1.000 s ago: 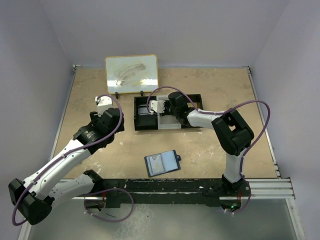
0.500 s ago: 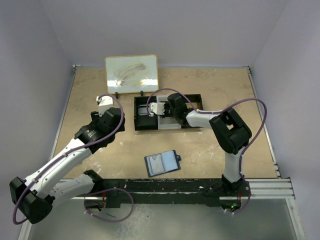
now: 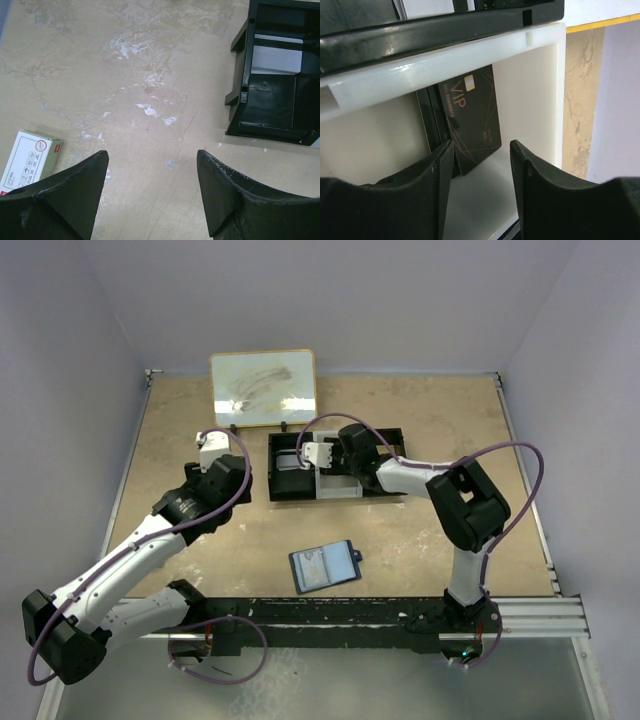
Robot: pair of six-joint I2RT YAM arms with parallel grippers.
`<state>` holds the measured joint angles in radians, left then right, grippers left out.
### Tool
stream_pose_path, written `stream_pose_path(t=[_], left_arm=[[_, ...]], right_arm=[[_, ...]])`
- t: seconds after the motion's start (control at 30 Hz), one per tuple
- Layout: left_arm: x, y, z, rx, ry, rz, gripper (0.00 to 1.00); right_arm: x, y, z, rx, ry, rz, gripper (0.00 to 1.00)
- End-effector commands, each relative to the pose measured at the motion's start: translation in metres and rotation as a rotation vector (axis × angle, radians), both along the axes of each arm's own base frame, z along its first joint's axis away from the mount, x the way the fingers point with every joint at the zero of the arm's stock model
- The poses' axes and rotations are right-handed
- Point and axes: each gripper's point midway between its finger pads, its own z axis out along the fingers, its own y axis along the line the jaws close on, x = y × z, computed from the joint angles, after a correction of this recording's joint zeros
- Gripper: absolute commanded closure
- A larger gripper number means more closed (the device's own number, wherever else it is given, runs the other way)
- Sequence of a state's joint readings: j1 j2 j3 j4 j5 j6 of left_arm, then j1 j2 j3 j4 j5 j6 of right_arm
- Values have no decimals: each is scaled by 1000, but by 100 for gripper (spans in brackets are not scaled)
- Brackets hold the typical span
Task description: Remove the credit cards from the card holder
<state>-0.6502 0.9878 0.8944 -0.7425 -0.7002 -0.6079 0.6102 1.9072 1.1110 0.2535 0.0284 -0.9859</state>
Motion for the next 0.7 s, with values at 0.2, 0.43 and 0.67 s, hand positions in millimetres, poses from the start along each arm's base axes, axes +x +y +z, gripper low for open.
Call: stream_pose_path(t=[0.2,0.43,0.67], left_arm=[[7,-5,7,-13,-26,-15,31],[6,-2,12,-18,-43,-6,31],[3,6,23,-30,-89,29,31]], right_arm=[[2,9,72,185,-74,-20,46],[-26,1,197,788,-107,-246,41],[-99,2,188,1175,441,-548,39]])
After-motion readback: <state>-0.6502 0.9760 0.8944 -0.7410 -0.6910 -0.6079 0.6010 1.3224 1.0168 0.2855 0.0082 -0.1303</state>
